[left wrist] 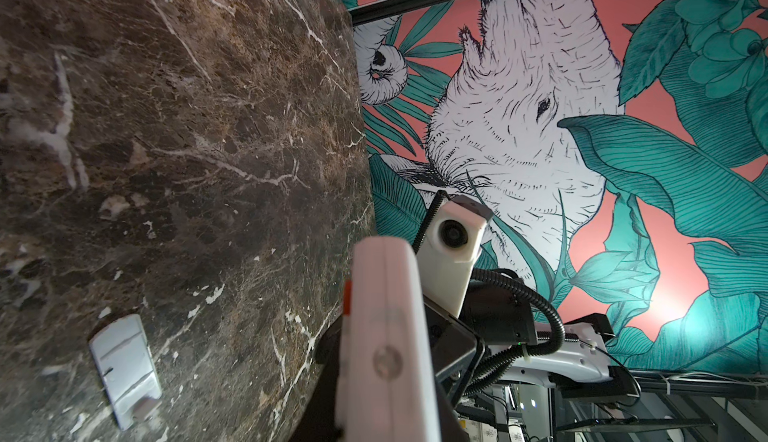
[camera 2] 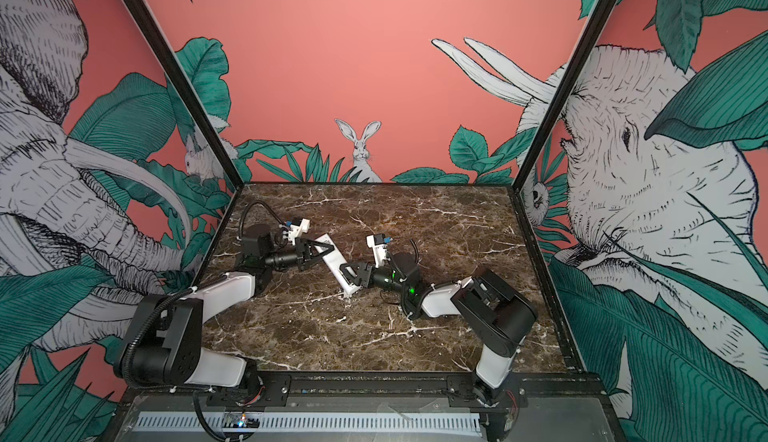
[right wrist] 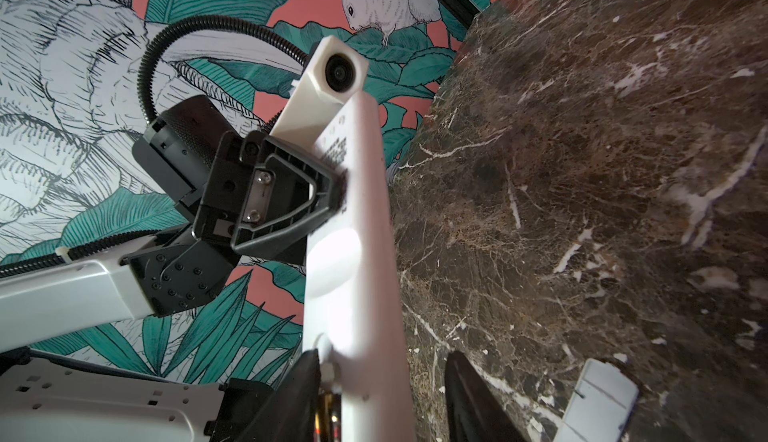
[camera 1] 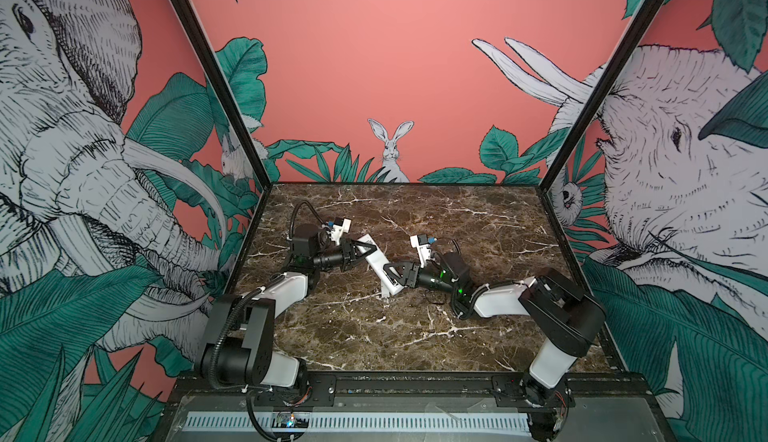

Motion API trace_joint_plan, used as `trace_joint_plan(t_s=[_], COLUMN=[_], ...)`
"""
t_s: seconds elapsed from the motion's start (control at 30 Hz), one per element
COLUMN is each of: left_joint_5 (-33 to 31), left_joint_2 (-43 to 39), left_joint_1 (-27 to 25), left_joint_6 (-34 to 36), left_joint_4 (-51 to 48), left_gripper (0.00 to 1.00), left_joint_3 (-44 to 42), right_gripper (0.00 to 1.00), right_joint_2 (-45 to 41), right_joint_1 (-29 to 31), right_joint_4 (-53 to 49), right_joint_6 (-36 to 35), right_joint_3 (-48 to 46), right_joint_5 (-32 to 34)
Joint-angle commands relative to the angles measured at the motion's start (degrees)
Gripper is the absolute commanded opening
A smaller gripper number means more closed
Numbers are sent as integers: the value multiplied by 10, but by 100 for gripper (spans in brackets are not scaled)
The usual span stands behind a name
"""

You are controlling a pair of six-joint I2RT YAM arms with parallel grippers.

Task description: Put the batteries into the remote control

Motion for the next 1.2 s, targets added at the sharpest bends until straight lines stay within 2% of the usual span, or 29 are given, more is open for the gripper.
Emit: trace_joint_plan(t_s=[0.0, 0.2, 0.33, 0.4, 0.47, 0.6, 0.73, 1.03, 1.1, 1.17], left_joint_5=[-4, -2, 7, 17, 26, 34, 40, 45, 43, 39], left_joint_2=[-31, -32, -36, -40, -44, -57, -62, -76, -80, -84], left_joint_1=[7, 8, 7, 7, 7, 7, 6, -2, -2, -1], left_joint_6=[-25, -20, -8, 0, 21, 68, 74, 85, 97, 112], left_joint_4=[68, 67, 64, 64, 44, -16, -18, -32, -50, -72], left_gripper=[0, 0, 0, 0, 0, 0, 0, 0, 0, 0], left_joint_3=[50, 46, 44, 44, 47, 54, 54, 56, 57, 61], right_gripper=[52, 53, 54, 49, 47, 48, 47, 33, 35, 46], right_joint_2=[1, -13, -14, -14, -14, -16, -24, -60, -61, -81], right_joint_1=[21, 22, 21, 21, 21, 20, 20, 9, 8, 7], right_joint_4=[-169, -195, -172, -170, -178, -235, -284, -453, -475, -481], right_joint_6=[-58, -79, -71, -70, -72, -100, -146, -230, -239, -241], right_joint_3=[-22, -18, -17, -12, -1, 21, 33, 76, 87, 92], right_joint_5=[-39, -49, -76, -86, -103, -139, -185, -137, -130, -125])
